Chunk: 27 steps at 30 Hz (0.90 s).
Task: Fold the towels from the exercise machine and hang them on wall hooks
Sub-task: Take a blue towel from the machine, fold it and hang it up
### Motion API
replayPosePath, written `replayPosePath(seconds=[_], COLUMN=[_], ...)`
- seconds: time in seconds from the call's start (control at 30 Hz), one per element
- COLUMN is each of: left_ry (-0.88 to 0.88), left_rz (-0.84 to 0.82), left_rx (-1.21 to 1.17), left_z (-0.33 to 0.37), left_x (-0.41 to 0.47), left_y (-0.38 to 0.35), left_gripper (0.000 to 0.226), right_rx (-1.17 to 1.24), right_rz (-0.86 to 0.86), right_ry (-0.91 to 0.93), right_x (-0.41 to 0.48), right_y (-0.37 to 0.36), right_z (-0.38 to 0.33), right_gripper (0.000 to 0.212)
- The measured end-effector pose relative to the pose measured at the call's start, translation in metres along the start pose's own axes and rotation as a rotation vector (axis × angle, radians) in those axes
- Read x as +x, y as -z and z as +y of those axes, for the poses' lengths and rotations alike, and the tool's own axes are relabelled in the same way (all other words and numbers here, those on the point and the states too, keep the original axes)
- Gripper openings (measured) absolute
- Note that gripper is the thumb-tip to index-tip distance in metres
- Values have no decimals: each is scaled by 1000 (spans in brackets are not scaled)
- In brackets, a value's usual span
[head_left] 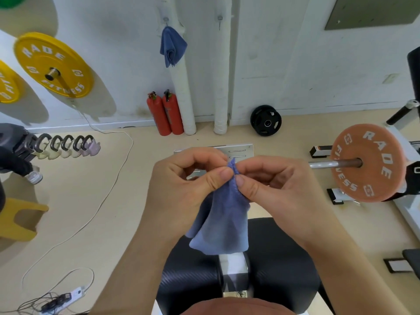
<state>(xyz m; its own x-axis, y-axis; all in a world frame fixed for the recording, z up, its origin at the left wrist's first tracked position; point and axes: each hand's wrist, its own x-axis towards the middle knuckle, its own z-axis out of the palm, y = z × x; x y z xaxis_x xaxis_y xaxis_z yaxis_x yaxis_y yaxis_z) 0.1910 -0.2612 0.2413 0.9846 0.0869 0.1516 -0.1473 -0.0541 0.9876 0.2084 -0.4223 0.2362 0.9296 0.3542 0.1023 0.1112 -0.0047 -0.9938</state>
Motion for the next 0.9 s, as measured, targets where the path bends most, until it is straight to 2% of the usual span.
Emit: replayPosePath(seconds=[0.1, 0.2, 0.27, 0.37, 0.5, 0.67, 0.83, 0.9], left_ry=[37, 30, 14, -3, -83, -145, -199, -196], left_rz=[-39, 25, 69, 108, 184, 236, 296, 340], left_rx=[-7, 52, 69, 141, 222, 233, 159, 151], left_z=[1, 2, 2, 4, 6, 6, 9, 2], left_x=[1, 3, 4, 6, 12, 20, 35, 42], left_y=[2, 3, 3, 4, 13, 25, 40, 49], left_gripper=[3, 8, 16, 29, 27, 31, 29, 26], right_rx=[-6, 2, 65, 110, -158, -461, -657, -746], right_rz=[-24, -46, -62, -153, -271, -430, -516, -509], right_ry=[-3, -14, -54, -111, -95, -156, -360, -400], right_x=[1, 3, 6, 11, 13, 20, 28, 27], right_y=[1, 0, -1, 3, 11, 19, 23, 29], right_z=[-2, -1, 0, 5, 12, 34, 84, 106], right_gripper=[17, 15, 11, 15, 30, 13, 8, 13])
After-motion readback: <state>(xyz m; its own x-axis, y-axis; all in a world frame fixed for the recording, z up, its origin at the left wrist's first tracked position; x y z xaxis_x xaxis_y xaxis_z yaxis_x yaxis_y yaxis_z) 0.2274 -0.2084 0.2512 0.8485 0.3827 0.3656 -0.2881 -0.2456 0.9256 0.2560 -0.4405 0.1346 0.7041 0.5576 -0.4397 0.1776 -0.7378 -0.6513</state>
